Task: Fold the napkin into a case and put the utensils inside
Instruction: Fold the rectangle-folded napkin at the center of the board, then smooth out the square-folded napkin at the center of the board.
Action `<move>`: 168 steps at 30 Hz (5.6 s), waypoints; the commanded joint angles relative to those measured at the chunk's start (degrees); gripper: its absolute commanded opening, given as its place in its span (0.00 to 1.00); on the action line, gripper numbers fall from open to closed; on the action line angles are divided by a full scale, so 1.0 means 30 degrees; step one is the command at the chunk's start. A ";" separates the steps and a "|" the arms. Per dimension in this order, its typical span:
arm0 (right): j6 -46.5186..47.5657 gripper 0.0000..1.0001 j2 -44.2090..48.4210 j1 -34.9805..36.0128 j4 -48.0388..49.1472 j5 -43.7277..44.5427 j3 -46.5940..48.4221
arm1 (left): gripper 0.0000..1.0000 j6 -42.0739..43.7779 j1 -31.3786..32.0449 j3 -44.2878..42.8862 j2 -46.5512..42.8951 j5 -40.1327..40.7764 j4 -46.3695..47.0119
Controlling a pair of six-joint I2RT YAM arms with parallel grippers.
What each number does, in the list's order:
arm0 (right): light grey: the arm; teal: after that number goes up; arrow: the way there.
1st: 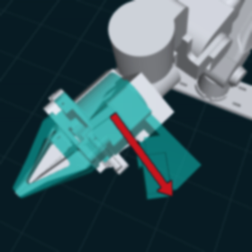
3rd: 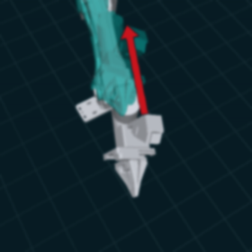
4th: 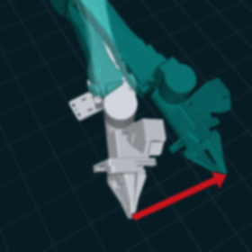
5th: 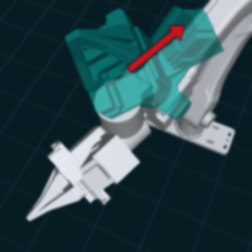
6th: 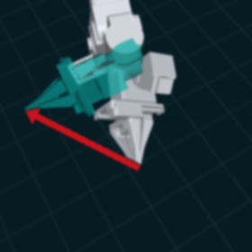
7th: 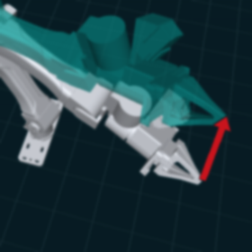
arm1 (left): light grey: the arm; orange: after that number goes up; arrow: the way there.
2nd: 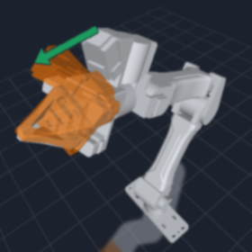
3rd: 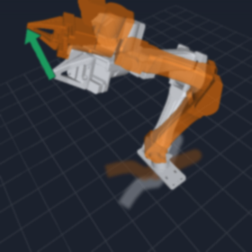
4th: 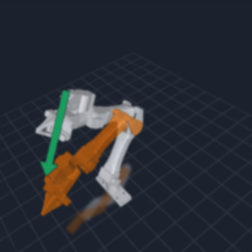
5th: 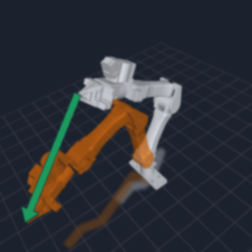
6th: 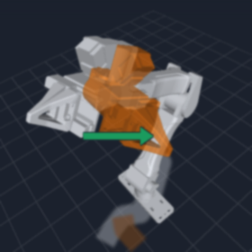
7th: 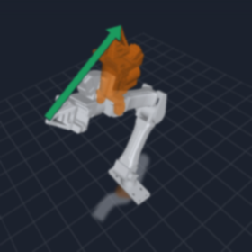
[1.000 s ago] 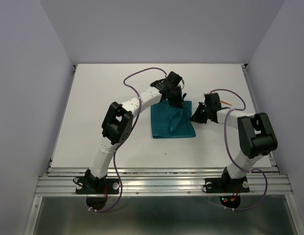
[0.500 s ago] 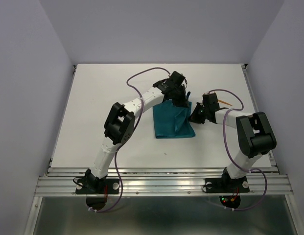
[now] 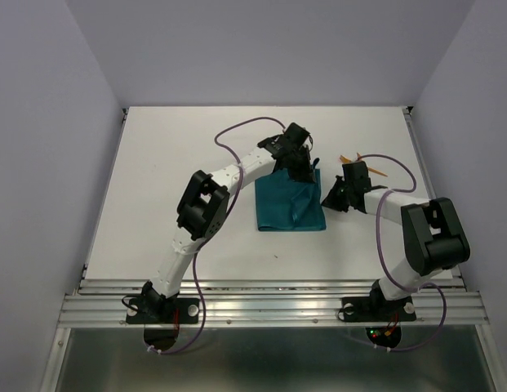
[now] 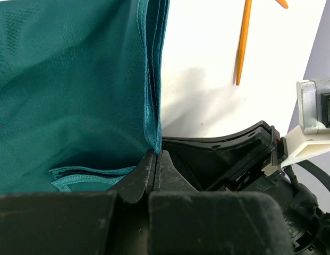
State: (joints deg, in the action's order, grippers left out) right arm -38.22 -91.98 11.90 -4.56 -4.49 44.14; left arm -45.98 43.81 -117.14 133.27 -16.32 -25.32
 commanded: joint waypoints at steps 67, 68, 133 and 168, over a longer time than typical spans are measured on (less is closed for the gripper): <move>0.2075 0.19 0.3184 0.0834 -0.4545 0.1996 0.2802 | 0.45 0.2346 -0.2826 1.0070 -0.6954 -0.0710 0.3049; 0.2104 0.20 0.2543 0.1244 -0.4574 0.1995 0.3212 | 0.44 0.2405 -0.2827 1.0305 -0.6809 -0.0830 0.3137; -0.0003 0.21 0.1306 0.4500 -0.6393 0.4399 0.2137 | 0.33 0.5217 -0.3178 1.8480 -1.0295 -0.1884 0.3870; -0.0445 0.18 0.3500 0.4500 -0.6537 0.5097 -0.0153 | 0.22 0.5803 -0.2182 1.9507 -0.9852 -0.2384 0.3638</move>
State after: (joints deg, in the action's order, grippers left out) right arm -39.18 -83.59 25.50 -25.32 9.30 43.40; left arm -30.26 36.99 -59.51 103.53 -24.69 -13.61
